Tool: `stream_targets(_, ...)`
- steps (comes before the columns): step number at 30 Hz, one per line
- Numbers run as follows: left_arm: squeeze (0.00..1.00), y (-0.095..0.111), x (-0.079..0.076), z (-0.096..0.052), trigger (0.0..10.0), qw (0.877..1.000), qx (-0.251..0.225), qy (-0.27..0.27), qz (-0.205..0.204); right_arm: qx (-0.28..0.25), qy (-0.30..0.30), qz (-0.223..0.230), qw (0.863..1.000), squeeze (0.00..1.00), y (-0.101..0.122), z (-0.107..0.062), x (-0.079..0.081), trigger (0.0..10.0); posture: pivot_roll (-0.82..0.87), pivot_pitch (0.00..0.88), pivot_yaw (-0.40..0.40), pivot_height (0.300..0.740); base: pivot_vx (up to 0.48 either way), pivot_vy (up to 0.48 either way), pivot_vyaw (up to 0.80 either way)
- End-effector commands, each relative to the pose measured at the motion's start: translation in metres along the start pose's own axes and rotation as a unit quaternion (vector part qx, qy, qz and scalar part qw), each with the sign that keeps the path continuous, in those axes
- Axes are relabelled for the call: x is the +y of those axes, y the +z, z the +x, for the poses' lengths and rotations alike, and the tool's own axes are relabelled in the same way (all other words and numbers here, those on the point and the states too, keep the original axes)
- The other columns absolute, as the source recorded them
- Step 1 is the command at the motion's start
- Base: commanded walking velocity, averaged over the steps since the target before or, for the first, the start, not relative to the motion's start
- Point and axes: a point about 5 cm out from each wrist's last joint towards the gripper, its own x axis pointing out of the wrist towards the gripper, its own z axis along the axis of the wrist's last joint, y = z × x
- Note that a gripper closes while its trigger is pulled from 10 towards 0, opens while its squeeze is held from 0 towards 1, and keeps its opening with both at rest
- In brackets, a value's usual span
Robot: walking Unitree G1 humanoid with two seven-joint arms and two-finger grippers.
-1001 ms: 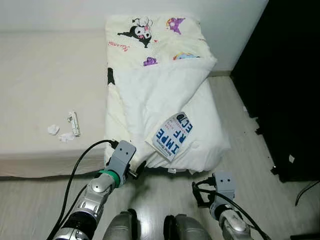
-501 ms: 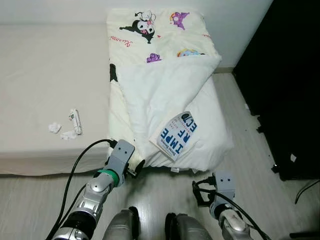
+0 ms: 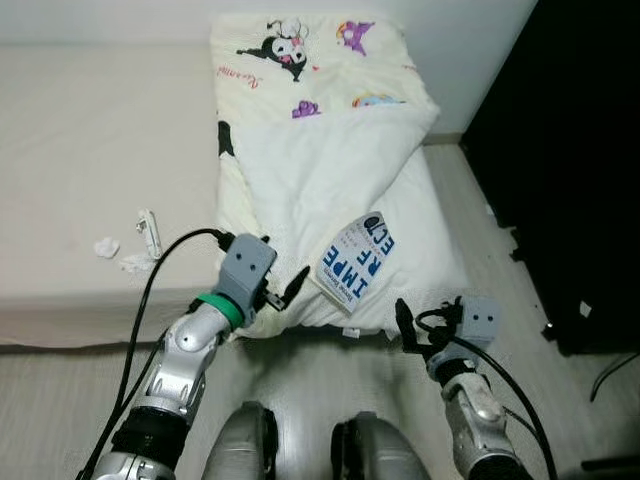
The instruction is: Clean up the room
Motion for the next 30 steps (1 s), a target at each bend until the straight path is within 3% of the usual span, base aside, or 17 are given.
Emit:
stream_targets(1,0.00,-0.004,-0.006,-0.002,10.0,1.000,0.010,-0.011,-0.004,0.011,-0.008,0.017,1.000,0.00,-0.005,-0.004,-0.003,10.0,0.03,0.114,0.040,0.634,0.000,0.000,0.00)
stream_targets(5,0.00,-0.005,-0.012,-0.001,10.0,1.000,0.010,-0.015,-0.007,0.011,0.006,0.040,0.999,0.00,-0.006,-0.001,0.005,10.0,0.04,0.108,0.039,0.624,0.000,0.000,0.00)
stream_targets(8,0.00,-0.008,-0.019,-0.002,10.0,1.000,0.016,-0.024,-0.007,0.023,0.034,0.102,0.994,0.00,-0.010,-0.001,0.014,10.0,0.03,0.106,0.038,0.609,0.000,0.000,0.00)
stream_targets(14,0.00,-0.006,-0.020,-0.004,10.0,0.999,0.024,-0.028,-0.008,0.021,0.039,0.167,0.985,0.00,-0.011,-0.006,0.011,10.0,0.03,0.105,0.046,0.589,0.000,0.000,0.00)
stream_targets(17,0.00,-0.006,-0.020,-0.004,10.0,0.999,0.025,-0.028,-0.008,0.019,0.043,0.178,0.983,0.00,-0.010,-0.006,0.011,10.0,0.03,0.105,0.046,0.584,0.000,0.000,0.00)
stream_targets(22,0.00,-0.004,-0.018,-0.006,10.0,0.999,0.029,-0.028,-0.006,0.008,0.100,0.223,0.970,0.00,-0.004,-0.005,0.021,10.0,0.04,0.117,0.055,0.565,0.000,0.000,0.00)
stream_targets(30,0.00,-0.001,-0.017,-0.006,10.0,0.999,0.028,-0.023,-0.007,0.001,0.150,0.246,0.957,0.00,0.006,-0.003,0.031,10.0,0.05,0.139,0.057,0.541,0.000,0.000,0.00)
